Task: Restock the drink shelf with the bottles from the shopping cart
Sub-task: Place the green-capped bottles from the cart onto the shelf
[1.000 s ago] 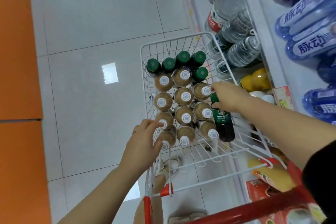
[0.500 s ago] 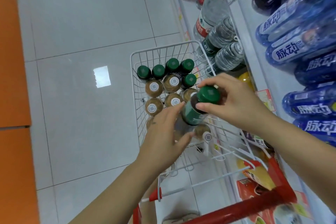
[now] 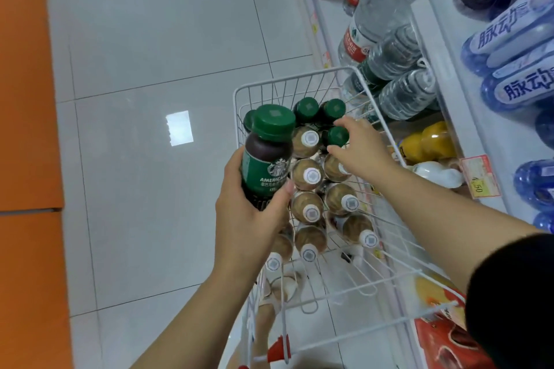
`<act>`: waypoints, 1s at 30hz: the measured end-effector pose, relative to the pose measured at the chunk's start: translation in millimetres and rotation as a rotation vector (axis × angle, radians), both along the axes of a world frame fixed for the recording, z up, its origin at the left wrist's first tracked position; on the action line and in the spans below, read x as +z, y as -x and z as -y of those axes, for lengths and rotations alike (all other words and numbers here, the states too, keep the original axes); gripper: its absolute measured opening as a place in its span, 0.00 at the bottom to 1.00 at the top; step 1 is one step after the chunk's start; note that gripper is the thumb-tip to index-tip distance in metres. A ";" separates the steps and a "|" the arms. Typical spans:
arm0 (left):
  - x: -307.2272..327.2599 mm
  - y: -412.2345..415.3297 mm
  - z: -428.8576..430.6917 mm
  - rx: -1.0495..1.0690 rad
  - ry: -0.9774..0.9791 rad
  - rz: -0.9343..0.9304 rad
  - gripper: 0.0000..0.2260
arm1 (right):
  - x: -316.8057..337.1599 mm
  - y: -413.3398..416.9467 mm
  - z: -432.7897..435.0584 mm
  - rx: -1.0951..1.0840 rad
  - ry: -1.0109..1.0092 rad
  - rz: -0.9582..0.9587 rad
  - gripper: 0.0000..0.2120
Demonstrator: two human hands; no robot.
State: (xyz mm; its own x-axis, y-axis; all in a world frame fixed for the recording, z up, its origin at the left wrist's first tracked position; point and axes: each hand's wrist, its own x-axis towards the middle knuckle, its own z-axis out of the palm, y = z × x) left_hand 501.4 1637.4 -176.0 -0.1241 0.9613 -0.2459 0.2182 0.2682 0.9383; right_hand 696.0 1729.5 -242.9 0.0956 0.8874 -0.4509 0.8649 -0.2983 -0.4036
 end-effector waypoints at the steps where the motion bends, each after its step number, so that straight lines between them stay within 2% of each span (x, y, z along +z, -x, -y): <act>1: -1.9 1.2 0.3 0.003 0.003 0.004 0.26 | -10.2 1.7 -1.4 0.037 0.019 0.076 0.24; 3: -6.0 2.7 0.9 0.002 0.004 0.008 0.27 | -24.0 5.3 -5.5 0.042 -0.021 0.170 0.22; 8: -7.7 2.2 4.6 -0.007 -0.013 0.014 0.27 | -42.9 1.6 -12.8 0.071 -0.103 0.214 0.19; 13: 10.9 -1.0 14.0 -0.005 -0.023 0.024 0.27 | 4.0 -8.4 4.3 0.015 -0.245 0.107 0.17; 17: 49.2 -26.6 19.3 0.010 -0.026 0.067 0.26 | 90.9 -25.9 38.8 -0.116 -0.401 -0.042 0.15; 22: 134.4 -75.2 30.3 -0.116 -0.149 0.147 0.25 | 229.9 -53.1 95.0 -0.255 -0.580 -0.159 0.16; 30: 303.2 -159.1 72.3 -0.422 -0.461 0.335 0.24 | 440.2 -89.3 211.0 -0.303 -1.064 0.027 0.18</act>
State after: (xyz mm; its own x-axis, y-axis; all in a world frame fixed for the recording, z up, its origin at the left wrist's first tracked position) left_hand 660.5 1565.1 127.2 0.2929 0.9262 0.2376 -0.1045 -0.2160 0.9708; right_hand 785.3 1518.6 197.4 0.3727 0.7588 0.5341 0.8271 -0.0108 -0.5619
